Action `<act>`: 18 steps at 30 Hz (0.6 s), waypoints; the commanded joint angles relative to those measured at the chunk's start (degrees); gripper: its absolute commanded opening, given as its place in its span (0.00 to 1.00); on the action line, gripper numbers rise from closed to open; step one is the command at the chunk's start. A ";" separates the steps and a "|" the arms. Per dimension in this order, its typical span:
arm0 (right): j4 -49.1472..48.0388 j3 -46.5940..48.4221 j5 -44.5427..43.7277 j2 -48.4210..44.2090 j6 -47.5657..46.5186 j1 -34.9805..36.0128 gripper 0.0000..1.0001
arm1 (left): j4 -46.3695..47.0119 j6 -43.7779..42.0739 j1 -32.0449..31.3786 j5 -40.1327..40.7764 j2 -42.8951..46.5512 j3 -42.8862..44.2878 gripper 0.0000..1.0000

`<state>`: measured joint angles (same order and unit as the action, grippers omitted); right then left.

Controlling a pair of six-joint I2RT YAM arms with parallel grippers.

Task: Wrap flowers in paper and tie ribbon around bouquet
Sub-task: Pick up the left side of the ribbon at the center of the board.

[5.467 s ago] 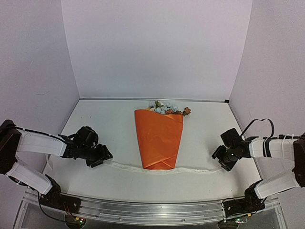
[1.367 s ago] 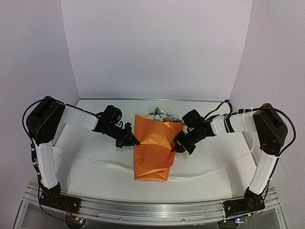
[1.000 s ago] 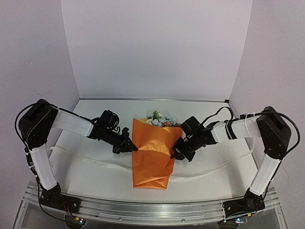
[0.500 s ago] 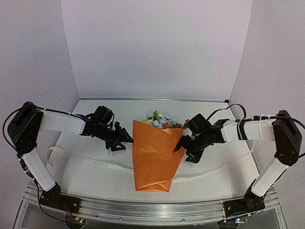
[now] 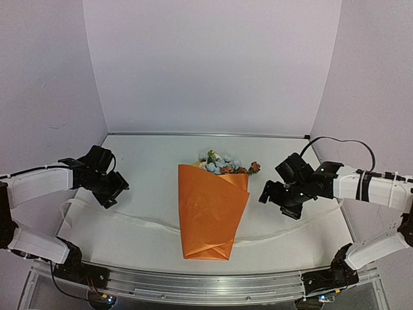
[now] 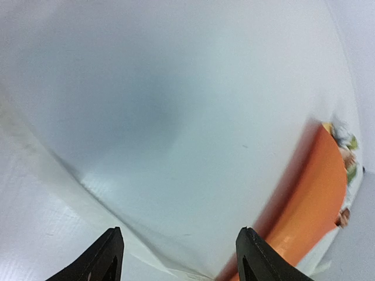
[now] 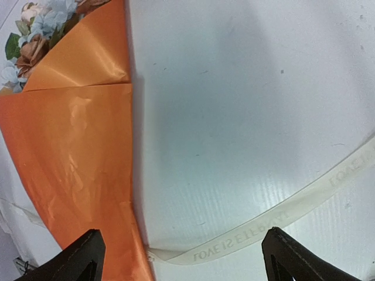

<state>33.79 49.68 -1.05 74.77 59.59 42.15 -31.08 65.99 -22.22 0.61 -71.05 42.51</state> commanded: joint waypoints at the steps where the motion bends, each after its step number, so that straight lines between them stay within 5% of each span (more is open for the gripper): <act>1: 2.51 -4.32 -8.47 -4.60 -0.72 -0.23 0.97 | -6.57 3.16 4.16 9.71 2.05 -3.33 0.68; 18: 2.68 -17.24 -16.30 -21.31 1.47 -1.87 0.92 | -4.30 1.86 9.72 15.15 -12.95 -0.53 0.62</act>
<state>36.08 33.84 -15.07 54.92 59.44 40.93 -36.03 69.07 -13.56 13.58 -81.29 38.62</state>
